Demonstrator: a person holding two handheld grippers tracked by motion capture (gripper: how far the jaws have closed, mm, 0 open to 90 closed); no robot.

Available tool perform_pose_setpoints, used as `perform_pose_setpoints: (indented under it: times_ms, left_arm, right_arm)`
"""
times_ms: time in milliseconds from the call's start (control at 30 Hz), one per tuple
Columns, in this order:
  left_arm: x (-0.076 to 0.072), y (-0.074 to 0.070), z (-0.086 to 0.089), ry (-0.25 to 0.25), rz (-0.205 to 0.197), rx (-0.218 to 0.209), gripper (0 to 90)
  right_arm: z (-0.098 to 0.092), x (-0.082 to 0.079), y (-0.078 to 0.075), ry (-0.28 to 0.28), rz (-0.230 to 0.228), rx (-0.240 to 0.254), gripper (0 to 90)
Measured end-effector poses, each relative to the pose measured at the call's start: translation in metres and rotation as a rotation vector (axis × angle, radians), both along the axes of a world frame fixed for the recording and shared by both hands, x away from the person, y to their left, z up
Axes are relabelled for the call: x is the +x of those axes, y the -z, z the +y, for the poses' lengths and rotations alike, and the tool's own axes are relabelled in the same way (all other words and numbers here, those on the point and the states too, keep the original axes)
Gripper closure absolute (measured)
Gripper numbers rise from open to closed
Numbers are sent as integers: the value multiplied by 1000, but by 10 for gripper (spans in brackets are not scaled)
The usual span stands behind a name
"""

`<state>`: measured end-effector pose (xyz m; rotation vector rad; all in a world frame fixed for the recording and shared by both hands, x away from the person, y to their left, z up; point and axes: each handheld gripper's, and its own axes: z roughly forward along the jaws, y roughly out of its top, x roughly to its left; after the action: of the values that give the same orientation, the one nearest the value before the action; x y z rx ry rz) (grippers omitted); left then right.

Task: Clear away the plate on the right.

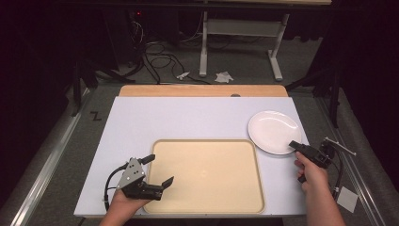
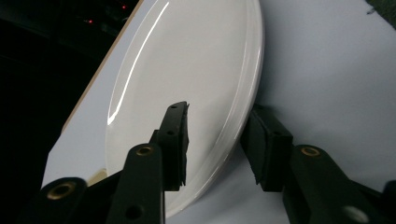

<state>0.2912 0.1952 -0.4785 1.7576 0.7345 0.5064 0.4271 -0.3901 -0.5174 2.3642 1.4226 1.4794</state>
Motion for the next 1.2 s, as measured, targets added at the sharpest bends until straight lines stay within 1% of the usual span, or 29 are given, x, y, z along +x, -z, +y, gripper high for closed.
perform_pose_setpoints:
  times_ms: [67,100,167,200,233,300,333,400,467,500,533,600,700,733,800,833,867,933,1033,1200]
  left_arm:
    - [0,0,0,0,0,0,36]
    - [0,0,0,0,0,0,38]
    - [0,0,0,1,1,1,39]
    - [0,0,0,1,1,2,40]
    - [0,0,0,1,0,0,40]
    - [0,0,0,1,0,-1,41]
    - [0,0,0,1,0,0,42]
    - [0,0,0,1,0,-1,43]
    - [0,0,0,1,-1,-1,44]
    - [0,0,0,1,0,-2,45]
    - [0,0,0,1,-1,-1,45]
    - [0,0,0,2,0,1,46]
    - [0,0,0,6,1,5,47]
    - [0,0,0,6,1,2,47]
    - [0,0,-1,6,0,3,47]
    - [0,0,-1,6,0,3,47]
    - [0,0,0,7,0,6,47]
    - [0,0,0,6,0,2,47]
    - [0,0,0,6,0,7,47]
    - [0,0,0,7,-1,5,47]
  right_arm:
    - [0,0,0,2,0,-7,647]
    - [0,0,0,9,9,6,660]
    - [-2,0,1,15,14,12,684]
    - [-2,0,1,19,17,3,718]
    - [-2,0,1,19,17,3,718]
    - [-3,0,1,19,23,-3,775]
    - [-4,0,2,14,22,-9,788]
    - [-6,0,3,8,22,10,799]
    - [-6,0,3,2,8,1,801]
    - [-5,-1,2,1,-24,-14,821]
    - [-5,-1,2,1,-24,-14,821]
    - [-4,-2,-3,1,-60,-24,843]
    - [-2,-3,-7,-5,-112,-23,872]
    - [-2,-4,-8,-7,-125,-15,879]
    - [0,-5,-11,-6,-133,-13,884]
    - [0,-5,-12,-10,-146,-17,887]
    - [1,-6,-14,-16,-171,-26,891]
    - [2,-6,-16,-17,-177,-29,891]
    - [4,-8,-19,-14,-189,-45,893]
    - [1,-9,-19,3,-184,-36,894]
